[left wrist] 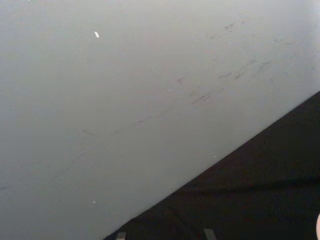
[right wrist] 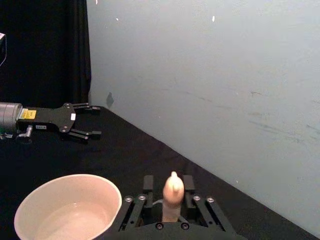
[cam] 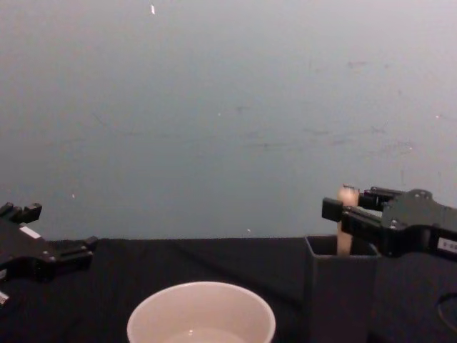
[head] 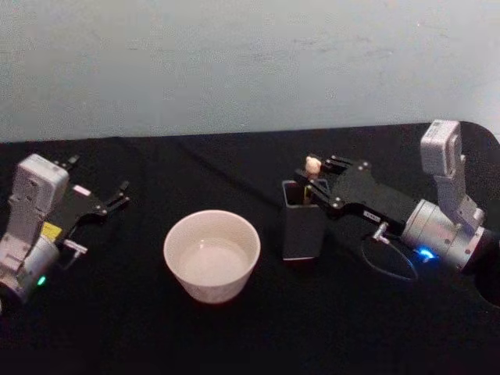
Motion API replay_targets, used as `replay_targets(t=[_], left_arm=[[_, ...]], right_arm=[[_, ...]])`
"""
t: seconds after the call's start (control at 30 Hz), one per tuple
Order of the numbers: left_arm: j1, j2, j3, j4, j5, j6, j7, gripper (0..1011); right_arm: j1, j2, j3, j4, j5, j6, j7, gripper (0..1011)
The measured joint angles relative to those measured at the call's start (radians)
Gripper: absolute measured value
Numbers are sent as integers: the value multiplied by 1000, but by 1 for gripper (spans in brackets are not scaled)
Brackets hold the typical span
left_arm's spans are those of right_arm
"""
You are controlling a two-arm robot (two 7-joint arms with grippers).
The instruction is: Pick up the stirring spoon with one hand, stir inside the cup, then place it back in its original position.
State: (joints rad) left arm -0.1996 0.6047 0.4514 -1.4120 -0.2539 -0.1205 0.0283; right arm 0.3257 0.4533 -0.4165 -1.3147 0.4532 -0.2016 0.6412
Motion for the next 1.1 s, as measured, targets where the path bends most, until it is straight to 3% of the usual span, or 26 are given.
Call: replay_targets(t=[0.3,0.73,0.93,1.1], left_arm=[[0,0,0,0,0,0,0,1001],[0,0,0,0,0,0,0,1001],[0,0,0,0,0,0,0,1001],[0,0,0,0,0,0,0,1001]], right_arm=[[0,0,1,0,1,-1,1,651],[0,0,1,0,1,-2,1,1002],[1,-5,12,-12,5,-25,1,1002],[4,-15,46,-51,14,-68,-20,1002]])
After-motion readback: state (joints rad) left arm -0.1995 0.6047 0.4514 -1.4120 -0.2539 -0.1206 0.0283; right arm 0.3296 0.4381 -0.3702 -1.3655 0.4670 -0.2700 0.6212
